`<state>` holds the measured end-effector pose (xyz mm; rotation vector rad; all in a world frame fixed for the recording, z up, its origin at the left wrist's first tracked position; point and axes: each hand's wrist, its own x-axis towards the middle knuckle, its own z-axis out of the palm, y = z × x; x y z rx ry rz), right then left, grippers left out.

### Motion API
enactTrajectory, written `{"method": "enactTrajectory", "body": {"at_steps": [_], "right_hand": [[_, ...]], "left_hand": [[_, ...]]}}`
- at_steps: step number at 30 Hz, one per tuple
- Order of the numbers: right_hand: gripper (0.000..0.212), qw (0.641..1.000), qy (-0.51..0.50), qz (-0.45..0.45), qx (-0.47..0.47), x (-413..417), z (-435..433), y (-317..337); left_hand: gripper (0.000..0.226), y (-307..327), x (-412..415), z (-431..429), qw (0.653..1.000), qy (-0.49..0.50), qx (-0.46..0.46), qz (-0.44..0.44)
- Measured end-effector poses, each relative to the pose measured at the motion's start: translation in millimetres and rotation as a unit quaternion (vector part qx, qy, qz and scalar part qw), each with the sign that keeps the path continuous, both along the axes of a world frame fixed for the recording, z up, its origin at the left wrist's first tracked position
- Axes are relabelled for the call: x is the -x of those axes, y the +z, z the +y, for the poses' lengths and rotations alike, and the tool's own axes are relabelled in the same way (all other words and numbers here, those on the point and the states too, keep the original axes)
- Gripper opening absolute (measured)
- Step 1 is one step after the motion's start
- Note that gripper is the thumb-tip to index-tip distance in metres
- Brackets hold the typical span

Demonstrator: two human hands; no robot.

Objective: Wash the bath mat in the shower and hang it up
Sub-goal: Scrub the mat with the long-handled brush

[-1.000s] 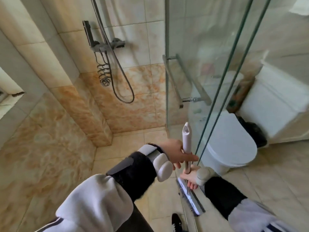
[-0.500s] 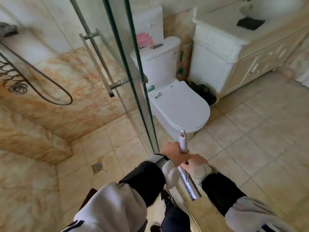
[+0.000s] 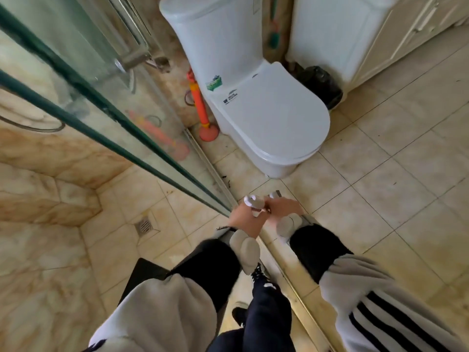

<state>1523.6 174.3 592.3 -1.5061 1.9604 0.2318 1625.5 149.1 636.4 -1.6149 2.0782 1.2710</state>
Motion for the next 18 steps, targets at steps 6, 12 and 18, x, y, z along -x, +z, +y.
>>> {"method": "enactTrajectory", "body": {"at_steps": [6, 12, 18], "right_hand": [[0.026, 0.995, -0.059, -0.077, 0.006, -4, -41, -75], [0.025, 0.984, -0.149, -0.096, -0.004, -28, -84, -121], [0.035, 0.970, -0.191, -0.150, 0.024, -55, -111, -148]], "left_hand": [[0.032, -38, -4, -9, 0.991, 0.118, -0.053, 0.024], [0.055, -59, -16, -25, 0.985, 0.121, -0.119, -0.023], [0.048, -68, -38, -33, 0.989, 0.090, -0.111, -0.032]]}}
